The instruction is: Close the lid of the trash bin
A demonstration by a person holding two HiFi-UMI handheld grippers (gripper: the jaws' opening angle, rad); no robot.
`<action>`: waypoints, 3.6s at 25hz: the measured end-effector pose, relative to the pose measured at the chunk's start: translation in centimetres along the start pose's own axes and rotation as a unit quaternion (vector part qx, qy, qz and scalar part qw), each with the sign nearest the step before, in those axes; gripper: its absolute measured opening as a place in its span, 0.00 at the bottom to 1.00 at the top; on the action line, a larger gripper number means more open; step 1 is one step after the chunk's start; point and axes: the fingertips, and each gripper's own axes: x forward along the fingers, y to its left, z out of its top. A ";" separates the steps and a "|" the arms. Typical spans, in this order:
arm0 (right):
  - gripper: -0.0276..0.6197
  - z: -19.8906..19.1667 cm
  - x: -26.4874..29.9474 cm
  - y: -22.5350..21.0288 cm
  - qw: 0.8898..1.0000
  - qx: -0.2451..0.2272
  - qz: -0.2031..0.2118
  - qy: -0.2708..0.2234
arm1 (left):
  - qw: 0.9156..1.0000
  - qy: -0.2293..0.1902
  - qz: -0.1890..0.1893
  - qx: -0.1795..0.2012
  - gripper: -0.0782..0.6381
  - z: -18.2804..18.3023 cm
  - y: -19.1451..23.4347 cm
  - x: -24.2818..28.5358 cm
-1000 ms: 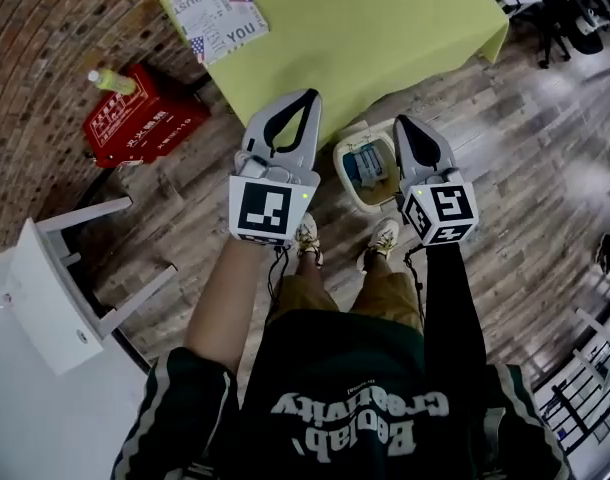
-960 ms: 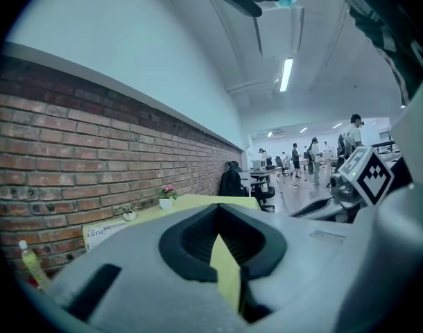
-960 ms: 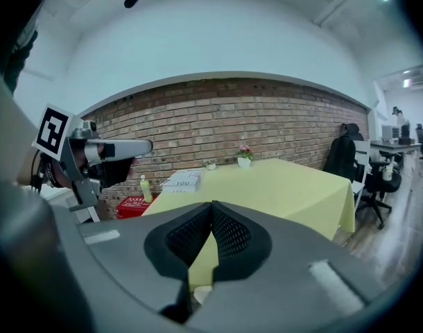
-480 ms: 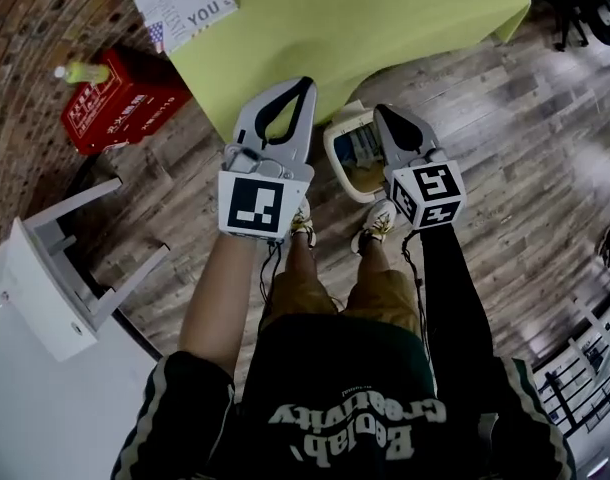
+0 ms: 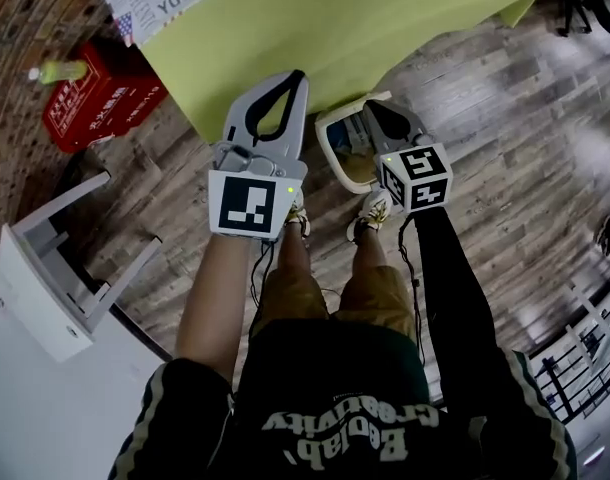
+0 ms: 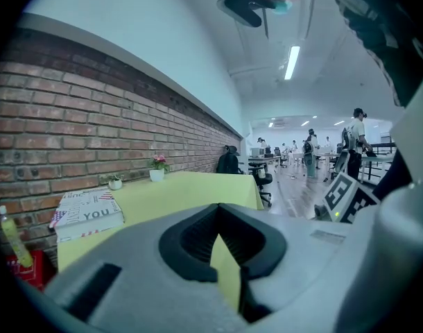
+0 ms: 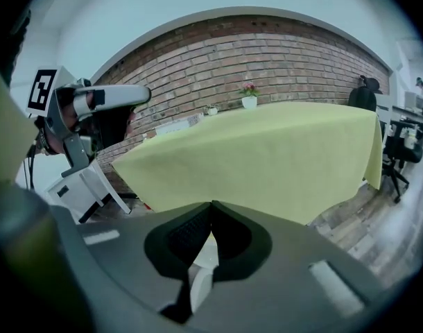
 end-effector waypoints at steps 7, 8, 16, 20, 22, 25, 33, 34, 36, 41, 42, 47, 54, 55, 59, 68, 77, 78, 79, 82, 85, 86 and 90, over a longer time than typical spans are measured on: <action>0.04 -1.9 3.5 -1.3 1.000 0.013 -0.004 0.026 | 1.000 0.009 0.010 -0.008 0.12 -1.9 0.9 0.0; 0.04 -2.2 3.9 -1.5 0.999 0.016 -0.005 0.031 | 1.000 0.011 0.012 -0.008 0.12 -2.2 0.9 -0.1; 0.04 -4.9 6.9 -1.7 0.997 0.008 -0.006 0.077 | 0.999 0.027 0.026 -0.019 0.12 -4.2 1.8 -1.2; 0.04 -4.8 7.6 -1.9 0.997 -0.005 -0.014 0.079 | 0.998 0.029 0.041 -0.032 0.12 -4.7 2.7 -1.8; 0.04 -4.7 7.7 -1.8 0.997 -0.004 -0.015 0.080 | 0.998 0.029 0.046 -0.035 0.12 -4.8 2.9 -2.2; 0.04 -4.8 7.5 -1.8 0.997 -0.001 -0.015 0.082 | 0.998 0.031 0.049 -0.037 0.12 -5.0 2.9 -2.6; 0.04 -5.5 6.9 -1.7 0.997 0.002 -0.022 0.080 | 0.998 0.030 0.048 -0.038 0.12 -5.3 2.6 -2.9; 0.04 -5.6 6.8 -1.7 0.997 0.001 -0.023 0.080 | 0.998 0.029 0.049 -0.037 0.12 -5.3 2.6 -2.9; 0.04 -5.9 6.5 -1.6 0.996 0.001 -0.023 0.081 | 0.998 0.028 0.047 -0.036 0.12 -5.3 2.3 -3.0; 0.05 -6.9 5.4 -1.5 0.996 -0.002 -0.022 0.084 | 0.998 0.026 0.045 -0.036 0.12 -5.0 1.4 -3.1; 0.05 -7.1 5.2 -1.5 0.996 -0.003 -0.022 0.084 | 0.998 0.025 0.044 -0.034 0.12 -4.9 1.2 -3.1; 0.05 -8.0 4.3 -1.6 0.996 0.000 -0.025 0.084 | 0.998 0.024 0.038 -0.032 0.12 -4.9 -0.2 -3.3; 0.05 -10.7 2.3 -1.7 0.995 0.008 -0.029 0.094 | 0.999 0.024 0.025 -0.028 0.12 -5.0 -2.3 -3.3; 0.05 -11.2 2.0 -1.6 0.995 0.009 -0.029 0.096 | 0.999 0.023 0.023 -0.027 0.12 -4.9 -2.6 -3.3; 0.05 -12.8 1.1 -1.3 0.994 0.019 -0.029 0.102 | 0.999 0.025 0.016 -0.026 0.12 -5.5 -3.7 -3.4; 0.05 -15.7 -0.4 -1.0 0.993 0.037 -0.030 0.110 | 0.999 0.033 -0.002 -0.029 0.12 -6.6 -6.6 -2.9; 0.05 -18.7 -0.8 -0.8 0.989 0.054 -0.030 0.131 | 0.999 0.039 -0.016 -0.027 0.12 -7.4 -8.1 -2.3; 0.05 -19.0 -0.9 -0.9 0.989 0.056 -0.030 0.133 | 0.999 0.040 -0.017 -0.027 0.12 -7.5 -8.2 -2.2; 0.05 -19.4 -0.9 -1.0 0.989 0.057 -0.029 0.136 | 0.999 0.041 -0.018 -0.029 0.12 -7.7 -8.3 -2.1; 0.05 -20.3 -1.1 -1.3 0.988 0.064 -0.029 0.141 | 0.998 0.045 -0.022 -0.031 0.12 -8.1 -8.7 -1.9; 0.06 -21.2 -1.1 -1.6 0.987 0.072 -0.033 0.142 | 0.998 0.049 -0.028 -0.028 0.12 -8.6 -9.4 -1.6; 0.05 -21.5 -1.2 -1.7 0.986 0.074 -0.035 0.143 | 0.998 0.051 -0.030 -0.028 0.12 -8.8 -9.6 -1.5; 0.05 -22.8 -1.3 -1.9 0.985 0.082 -0.038 0.148 | 0.997 0.054 -0.036 -0.029 0.12 -9.3 -10.5 -1.0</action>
